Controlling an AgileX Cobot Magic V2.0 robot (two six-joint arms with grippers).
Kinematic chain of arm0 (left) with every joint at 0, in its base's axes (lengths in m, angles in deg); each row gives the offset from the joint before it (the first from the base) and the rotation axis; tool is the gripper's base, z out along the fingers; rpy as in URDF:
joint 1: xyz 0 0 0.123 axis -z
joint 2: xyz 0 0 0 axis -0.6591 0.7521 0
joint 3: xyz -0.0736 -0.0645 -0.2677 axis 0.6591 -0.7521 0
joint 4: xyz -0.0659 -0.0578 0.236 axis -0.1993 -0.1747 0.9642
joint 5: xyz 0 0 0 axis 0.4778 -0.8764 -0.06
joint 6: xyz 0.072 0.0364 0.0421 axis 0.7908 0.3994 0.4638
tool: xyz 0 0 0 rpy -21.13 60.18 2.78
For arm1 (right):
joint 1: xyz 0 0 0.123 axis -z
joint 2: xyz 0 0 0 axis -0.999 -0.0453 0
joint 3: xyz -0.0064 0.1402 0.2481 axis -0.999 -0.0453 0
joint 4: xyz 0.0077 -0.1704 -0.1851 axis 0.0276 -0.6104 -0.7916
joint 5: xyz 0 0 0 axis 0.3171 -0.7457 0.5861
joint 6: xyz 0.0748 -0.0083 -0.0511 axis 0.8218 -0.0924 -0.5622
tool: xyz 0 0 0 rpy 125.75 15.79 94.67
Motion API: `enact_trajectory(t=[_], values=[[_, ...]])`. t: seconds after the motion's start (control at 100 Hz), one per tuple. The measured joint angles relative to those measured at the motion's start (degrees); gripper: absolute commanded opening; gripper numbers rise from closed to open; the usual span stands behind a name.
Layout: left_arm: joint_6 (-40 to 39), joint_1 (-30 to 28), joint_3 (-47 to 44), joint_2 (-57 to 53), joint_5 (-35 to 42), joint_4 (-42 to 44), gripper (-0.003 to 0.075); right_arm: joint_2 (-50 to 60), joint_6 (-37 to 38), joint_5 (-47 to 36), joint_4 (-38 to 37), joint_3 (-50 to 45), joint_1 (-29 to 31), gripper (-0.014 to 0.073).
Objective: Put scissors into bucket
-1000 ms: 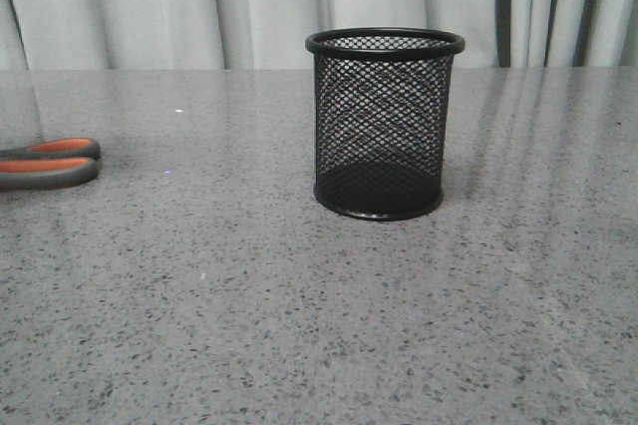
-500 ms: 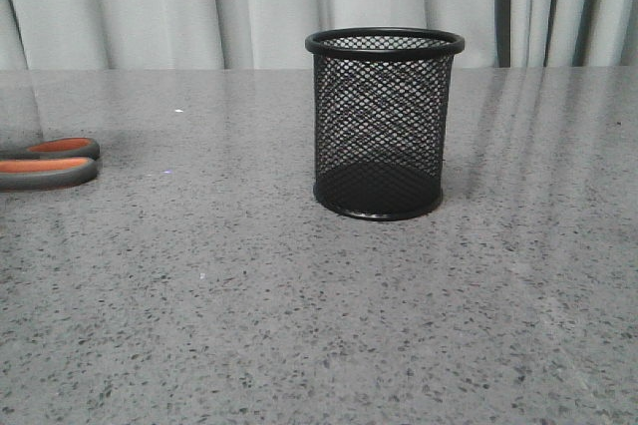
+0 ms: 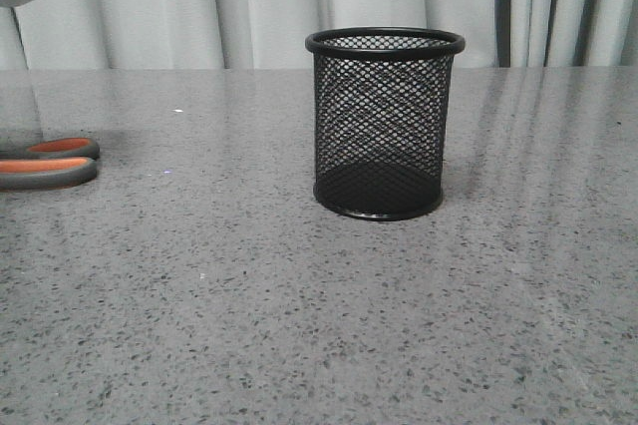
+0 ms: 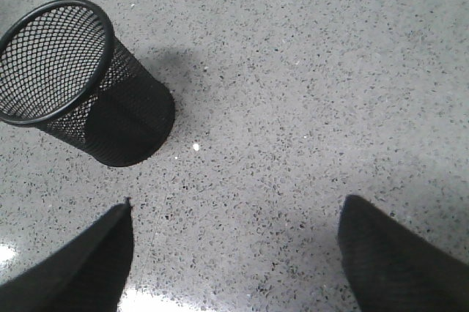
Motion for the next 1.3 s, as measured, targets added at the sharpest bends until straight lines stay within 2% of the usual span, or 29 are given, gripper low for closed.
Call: enact_trajectory(t=[0.43, 0.53, 0.68, 0.94, 1.18, 1.3], values=[[0.79, 1.37, 1.53, 1.82, -1.79, 1.31, 0.0332, 0.0, 0.0, 0.0, 0.0, 0.0, 0.0, 0.052], [0.79, 1.37, 1.53, 1.9, -2.39, 1.31, 0.0221, 0.0, 0.0, 0.14, 0.0, 0.0, 0.0, 0.052], [1.16, 1.37, 1.76, 1.95, -3.68, 1.09, -0.002, 0.0, 0.0, 0.14, 0.0, 0.0, 0.0, 0.052], [-2.75, 2.01, 4.17, 1.85, -4.49, 0.87, -0.0021, 0.0, 0.0, 0.14, 0.0, 0.0, 0.0, 0.052], [-6.16, 4.35, 9.4, -7.46, -4.75, 0.61, -0.0021, 0.0, 0.0, 0.14, 2.83, 0.0, 0.0, 0.052], [-7.02, 6.13, 10.84, -13.12, -5.34, 0.61, -0.0021, 0.0, -0.23, 0.44, 6.8, 0.38, 0.0, 0.052]])
